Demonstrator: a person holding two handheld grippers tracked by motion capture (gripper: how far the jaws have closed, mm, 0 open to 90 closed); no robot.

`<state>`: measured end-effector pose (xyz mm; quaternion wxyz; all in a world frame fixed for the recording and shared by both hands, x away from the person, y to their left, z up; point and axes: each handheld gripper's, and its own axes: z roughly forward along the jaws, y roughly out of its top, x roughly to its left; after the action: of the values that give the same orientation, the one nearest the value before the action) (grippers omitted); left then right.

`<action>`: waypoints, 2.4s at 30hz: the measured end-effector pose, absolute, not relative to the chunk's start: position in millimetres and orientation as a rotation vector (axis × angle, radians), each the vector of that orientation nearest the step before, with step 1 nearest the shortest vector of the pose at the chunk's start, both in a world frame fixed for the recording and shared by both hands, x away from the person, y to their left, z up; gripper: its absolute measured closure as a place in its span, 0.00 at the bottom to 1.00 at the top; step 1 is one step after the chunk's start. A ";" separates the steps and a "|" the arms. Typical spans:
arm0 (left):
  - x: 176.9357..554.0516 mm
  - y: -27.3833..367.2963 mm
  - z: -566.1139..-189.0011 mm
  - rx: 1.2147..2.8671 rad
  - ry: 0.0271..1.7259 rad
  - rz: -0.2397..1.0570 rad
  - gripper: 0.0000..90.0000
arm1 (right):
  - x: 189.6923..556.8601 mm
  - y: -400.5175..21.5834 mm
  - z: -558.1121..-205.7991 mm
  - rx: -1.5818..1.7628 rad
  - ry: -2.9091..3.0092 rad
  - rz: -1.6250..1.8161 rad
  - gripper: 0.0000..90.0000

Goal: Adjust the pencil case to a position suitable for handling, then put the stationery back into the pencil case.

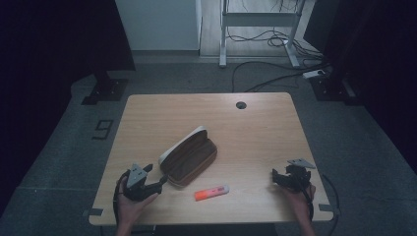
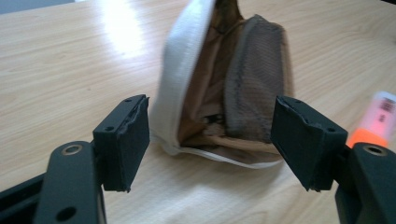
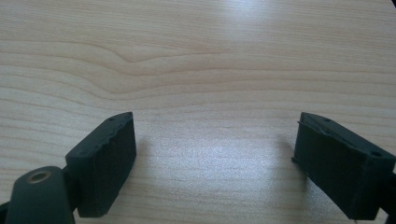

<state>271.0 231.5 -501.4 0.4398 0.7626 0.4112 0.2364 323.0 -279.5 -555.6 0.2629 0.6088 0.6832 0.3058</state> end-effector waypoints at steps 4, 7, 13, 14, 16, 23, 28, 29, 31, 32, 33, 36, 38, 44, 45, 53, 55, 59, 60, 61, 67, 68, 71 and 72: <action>269.3 223.7 -503.2 1.905 1.009 0.576 0.32 | 323.0 -279.5 -555.6 1.647 1.848 0.827 0.14; 268.3 217.6 -503.5 1.911 0.996 0.566 0.33 | 323.0 -279.6 -555.6 1.647 1.848 0.827 0.14; 266.3 206.4 -503.8 1.922 0.968 0.546 0.33 | 323.0 -279.5 -555.6 1.647 1.848 0.827 0.14; 266.3 205.4 -503.9 1.919 0.966 0.543 0.33 | 323.0 -279.6 -555.6 1.647 1.848 0.827 0.14; 266.1 204.0 -504.0 1.916 0.966 0.537 0.34 | 323.0 -279.5 -555.6 1.647 1.848 0.827 0.14; 264.5 195.0 -501.9 1.909 0.944 0.511 0.35 | 323.0 -279.5 -555.6 1.647 1.848 0.827 0.14; 264.0 181.5 -502.2 1.924 0.910 0.483 0.36 | 323.0 -279.5 -555.6 1.647 1.848 0.827 0.14; 264.2 178.4 -502.6 1.932 0.904 0.477 0.36 | 323.0 -279.5 -555.6 1.647 1.848 0.827 0.14; 264.9 171.5 -503.9 1.948 0.890 0.462 0.37 | 323.0 -279.5 -555.6 1.647 1.848 0.827 0.14; 264.8 167.8 -504.6 1.955 0.885 0.452 0.37 | 323.0 -279.5 -555.6 1.647 1.848 0.827 0.14; 264.9 164.2 -505.3 1.964 0.875 0.446 0.37 | 323.0 -279.5 -555.6 1.647 1.848 0.827 0.14; 265.8 153.8 -507.4 1.984 0.853 0.428 0.38 | 323.0 -279.6 -555.6 1.647 1.848 0.827 0.14; 267.1 146.6 -509.3 1.999 0.844 0.416 0.39 | 323.0 -279.6 -555.6 1.647 1.848 0.827 0.14; 269.3 128.9 -513.9 2.032 0.810 0.381 0.40 | 323.0 -279.6 -555.6 1.647 1.848 0.827 0.14; 269.6 125.1 -515.5 2.040 0.804 0.372 0.40 | 323.0 -279.7 -555.6 1.647 1.848 0.827 0.14; 270.9 107.8 -528.7 2.096 0.780 0.323 0.42 | 323.0 -279.6 -555.7 1.647 1.848 0.827 0.14; 270.9 105.9 -531.7 2.106 0.779 0.316 0.42 | 323.0 -279.6 -555.7 1.647 1.848 0.827 0.14; 271.8 104.3 -536.7 2.124 0.785 0.305 0.43 | 323.0 -279.6 -555.7 1.647 1.848 0.827 0.14; 271.9 103.9 -538.1 2.129 0.785 0.300 0.44 | 323.0 -279.6 -555.7 1.647 1.848 0.827 0.14; 271.9 103.4 -539.3 2.135 0.787 0.298 0.44 | 323.0 -279.6 -555.7 1.647 1.848 0.827 0.14; 271.8 102.8 -543.9 2.150 0.790 0.288 0.47 | 323.0 -279.6 -555.7 1.647 1.848 0.827 0.14; 271.9 103.0 -544.6 2.152 0.792 0.286 0.47 | 323.0 -279.6 -555.7 1.647 1.848 0.827 0.14; 271.9 103.5 -545.6 2.156 0.797 0.271 0.49 | 323.0 -279.6 -555.7 1.647 1.848 0.827 0.14; 271.8 103.8 -545.6 2.155 0.797 0.269 0.49 | 323.0 -279.6 -555.7 1.647 1.848 0.827 0.14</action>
<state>271.8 103.8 -545.6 0.4023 0.8529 0.3152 0.1066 323.0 -279.6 -555.7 0.2628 0.6088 0.6832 0.3059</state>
